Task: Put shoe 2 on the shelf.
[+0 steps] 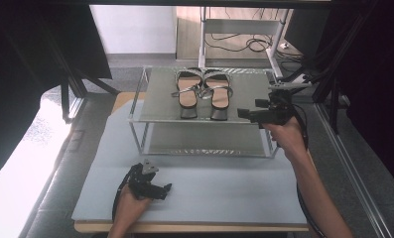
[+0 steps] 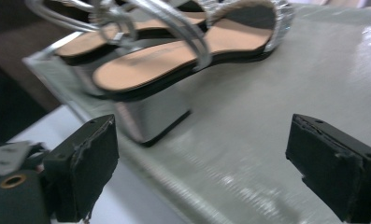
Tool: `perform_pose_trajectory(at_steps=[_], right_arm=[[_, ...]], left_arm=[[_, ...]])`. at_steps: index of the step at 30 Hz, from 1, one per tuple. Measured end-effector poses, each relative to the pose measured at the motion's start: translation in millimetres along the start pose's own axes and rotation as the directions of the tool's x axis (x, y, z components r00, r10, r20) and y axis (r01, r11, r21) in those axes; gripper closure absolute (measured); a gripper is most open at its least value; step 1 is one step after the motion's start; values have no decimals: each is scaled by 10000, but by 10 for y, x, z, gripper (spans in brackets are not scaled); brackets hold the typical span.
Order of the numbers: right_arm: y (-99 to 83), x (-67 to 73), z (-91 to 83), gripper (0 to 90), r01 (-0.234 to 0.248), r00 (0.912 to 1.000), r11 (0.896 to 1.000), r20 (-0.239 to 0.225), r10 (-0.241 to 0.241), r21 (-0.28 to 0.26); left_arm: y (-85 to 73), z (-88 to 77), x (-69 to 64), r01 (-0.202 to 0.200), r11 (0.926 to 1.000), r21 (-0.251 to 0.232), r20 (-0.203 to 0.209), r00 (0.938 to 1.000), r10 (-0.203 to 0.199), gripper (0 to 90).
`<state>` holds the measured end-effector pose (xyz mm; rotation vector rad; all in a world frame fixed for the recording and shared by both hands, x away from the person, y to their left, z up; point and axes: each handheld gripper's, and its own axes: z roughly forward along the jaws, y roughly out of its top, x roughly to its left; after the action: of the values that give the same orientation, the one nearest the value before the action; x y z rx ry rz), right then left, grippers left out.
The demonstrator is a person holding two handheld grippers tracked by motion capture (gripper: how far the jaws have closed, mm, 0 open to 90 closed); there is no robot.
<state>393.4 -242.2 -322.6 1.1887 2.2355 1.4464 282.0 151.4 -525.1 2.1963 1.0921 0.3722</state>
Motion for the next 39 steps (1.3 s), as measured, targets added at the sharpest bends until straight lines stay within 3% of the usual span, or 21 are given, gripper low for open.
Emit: perform_pose_trajectory(at_steps=[9,19,27,31,39], right_arm=[[-265,68,-160,54,-311,9959,9994,-856,300,-119],[-665,170,-294,21,-55,9929,9999,-1186,40,-126],[-1069,162,-258,22,558,9964,9977,-653,-532,380],[-1285,144,-208,20,507,9964,9979,-700,-478,399],[-1711,111,-129,17,703,9975,9965,-133,-698,458]], left_arm=[[-1,-1,0,-5,10000,4,-7,10000,5,0],[-1,-1,-3,0,10000,-5,-20,10000,0,0],[-3,3,-6,20,10000,-63,-52,10000,-21,0],[-6,3,-9,31,10000,-69,-66,10000,-32,0],[-6,2,-9,17,10000,-58,-68,10000,-17,0]])
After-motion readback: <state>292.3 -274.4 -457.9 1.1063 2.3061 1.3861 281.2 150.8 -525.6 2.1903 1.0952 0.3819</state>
